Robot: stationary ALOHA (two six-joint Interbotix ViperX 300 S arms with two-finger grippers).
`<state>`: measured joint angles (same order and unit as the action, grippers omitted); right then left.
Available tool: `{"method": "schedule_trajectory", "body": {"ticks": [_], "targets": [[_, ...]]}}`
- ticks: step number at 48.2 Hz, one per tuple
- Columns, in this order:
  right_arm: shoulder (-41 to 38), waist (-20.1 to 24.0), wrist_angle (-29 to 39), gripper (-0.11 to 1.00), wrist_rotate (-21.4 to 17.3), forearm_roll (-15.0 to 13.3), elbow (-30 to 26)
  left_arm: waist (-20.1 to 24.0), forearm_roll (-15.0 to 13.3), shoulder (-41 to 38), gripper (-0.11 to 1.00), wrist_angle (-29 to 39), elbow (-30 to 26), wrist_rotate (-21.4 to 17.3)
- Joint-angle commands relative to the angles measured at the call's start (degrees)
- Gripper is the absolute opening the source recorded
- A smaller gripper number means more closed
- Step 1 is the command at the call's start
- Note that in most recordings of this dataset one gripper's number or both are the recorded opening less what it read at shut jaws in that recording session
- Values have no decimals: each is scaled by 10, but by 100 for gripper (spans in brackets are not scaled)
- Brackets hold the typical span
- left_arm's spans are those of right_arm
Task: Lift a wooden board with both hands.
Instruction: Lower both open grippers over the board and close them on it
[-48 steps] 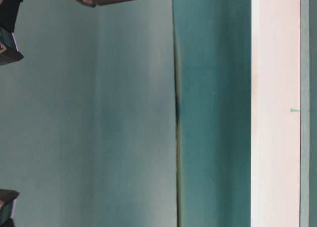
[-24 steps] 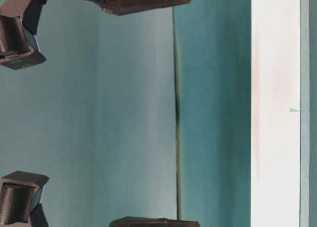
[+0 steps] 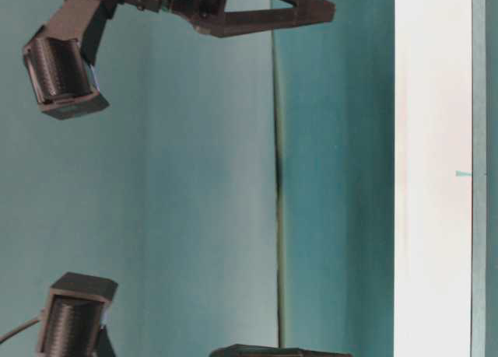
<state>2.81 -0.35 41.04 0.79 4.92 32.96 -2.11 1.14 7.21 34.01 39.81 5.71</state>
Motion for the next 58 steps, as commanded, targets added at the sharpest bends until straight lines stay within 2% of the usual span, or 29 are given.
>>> {"method": "schedule_trajectory", "body": {"ticks": [1, 29, 51, 58], "targets": [[-9, 2, -9, 95, -2, 0, 0, 0, 1, -2, 97, -11, 0, 0], [-60, 3, -90, 95, 1, 0, 46, 6, 1, -69, 97, -92, 21, 0], [-80, 1, -118, 94, -1, -1, 48, 6, 1, -83, 96, -108, 21, 1], [-81, 0, -118, 90, -2, -1, 50, 5, 1, -83, 90, -107, 25, 1]]}}
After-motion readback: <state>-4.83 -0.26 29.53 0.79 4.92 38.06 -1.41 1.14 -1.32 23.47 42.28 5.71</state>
